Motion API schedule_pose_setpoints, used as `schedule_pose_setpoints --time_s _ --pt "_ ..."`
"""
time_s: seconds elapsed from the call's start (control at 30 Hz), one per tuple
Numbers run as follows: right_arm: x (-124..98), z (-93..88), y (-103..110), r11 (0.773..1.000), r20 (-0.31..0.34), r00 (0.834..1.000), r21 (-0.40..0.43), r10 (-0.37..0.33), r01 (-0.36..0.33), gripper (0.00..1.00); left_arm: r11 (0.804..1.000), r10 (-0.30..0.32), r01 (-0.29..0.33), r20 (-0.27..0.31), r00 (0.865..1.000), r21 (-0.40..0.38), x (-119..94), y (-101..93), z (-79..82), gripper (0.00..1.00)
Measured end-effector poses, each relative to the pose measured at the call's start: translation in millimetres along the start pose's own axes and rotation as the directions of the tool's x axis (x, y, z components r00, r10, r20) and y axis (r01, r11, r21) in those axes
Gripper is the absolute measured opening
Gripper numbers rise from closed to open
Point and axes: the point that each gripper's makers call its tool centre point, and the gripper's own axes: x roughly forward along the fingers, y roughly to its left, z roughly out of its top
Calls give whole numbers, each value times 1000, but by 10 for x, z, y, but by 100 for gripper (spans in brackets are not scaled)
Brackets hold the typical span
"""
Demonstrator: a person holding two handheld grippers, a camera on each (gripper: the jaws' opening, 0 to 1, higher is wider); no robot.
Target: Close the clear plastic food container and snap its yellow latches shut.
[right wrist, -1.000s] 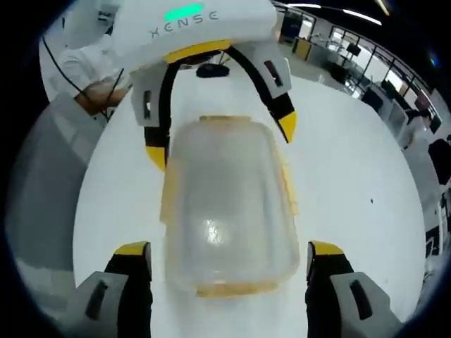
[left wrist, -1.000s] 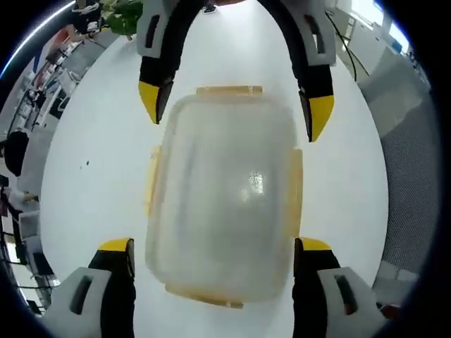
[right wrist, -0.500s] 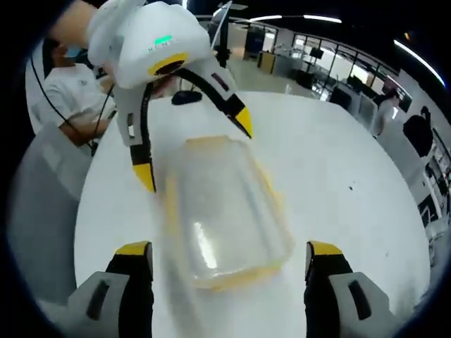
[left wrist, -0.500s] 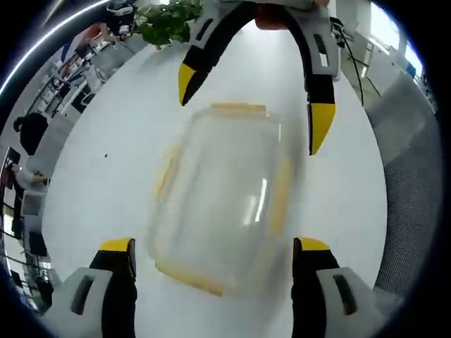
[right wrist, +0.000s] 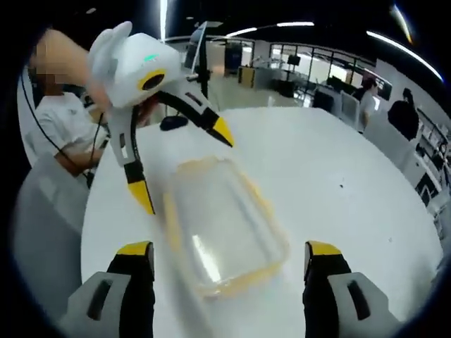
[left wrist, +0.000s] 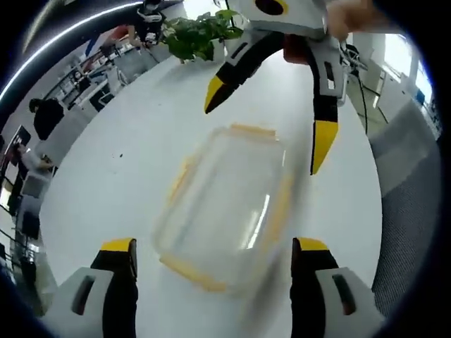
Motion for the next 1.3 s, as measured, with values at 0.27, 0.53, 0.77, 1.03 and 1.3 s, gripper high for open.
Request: schedule_pose_setpoints --time_s 0.27,0.53,0.77,1.03,1.3 --pt "-35 -18 41 999 32 999 40 -23 22 92 995 22 -18 42 999 -97 -68 15 -39 93" --pt "-57 19 56 994 91 995 96 -52 44 93 988 42 -27 98 994 -152 -116 23 -48 94" --pt "-149 33 -15 985 130 987 154 -99 79 93 974 80 -47 145 986 -220 -182 90 -30 94" --pt "-255 47 -59 970 172 971 209 -165 128 92 965 102 -53 181 978 -258 -247 81 -44 94" --pt "-323 19 1 960 185 964 243 -189 141 92 944 144 -69 216 966 -323 -336 97 -110 95"
